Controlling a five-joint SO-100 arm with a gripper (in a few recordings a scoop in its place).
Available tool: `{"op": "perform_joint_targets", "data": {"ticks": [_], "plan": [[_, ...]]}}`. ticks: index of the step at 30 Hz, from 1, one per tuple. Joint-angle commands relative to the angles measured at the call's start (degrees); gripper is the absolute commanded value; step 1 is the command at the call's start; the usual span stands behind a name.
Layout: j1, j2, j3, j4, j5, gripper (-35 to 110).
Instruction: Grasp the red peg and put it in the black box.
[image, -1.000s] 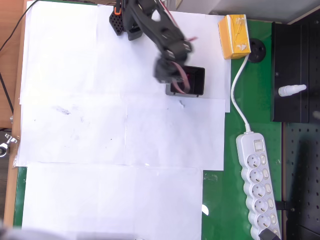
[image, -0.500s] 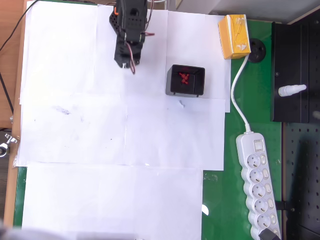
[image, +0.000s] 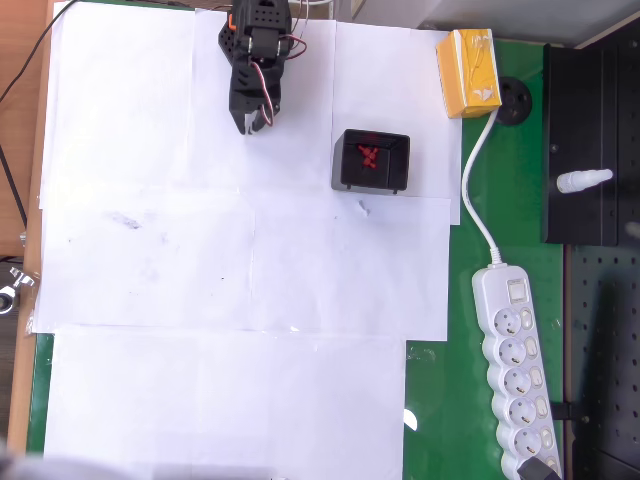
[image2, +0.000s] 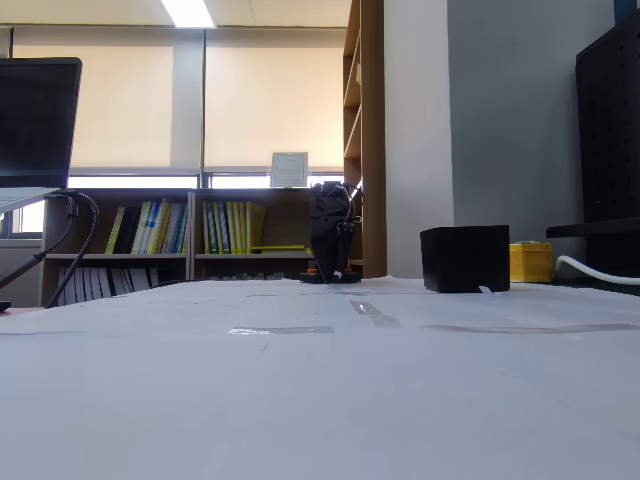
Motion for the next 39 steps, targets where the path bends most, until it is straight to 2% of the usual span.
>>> {"op": "perform_joint_targets", "data": {"ticks": [1,4,39], "plan": [[-0.7,-6.77,-4.57,4.04,1.14,0],[0.0,-6.77,-4.57,5.1,5.54,1],[-0.26,-6.77,-4.57,4.92,5.45,1]]}}
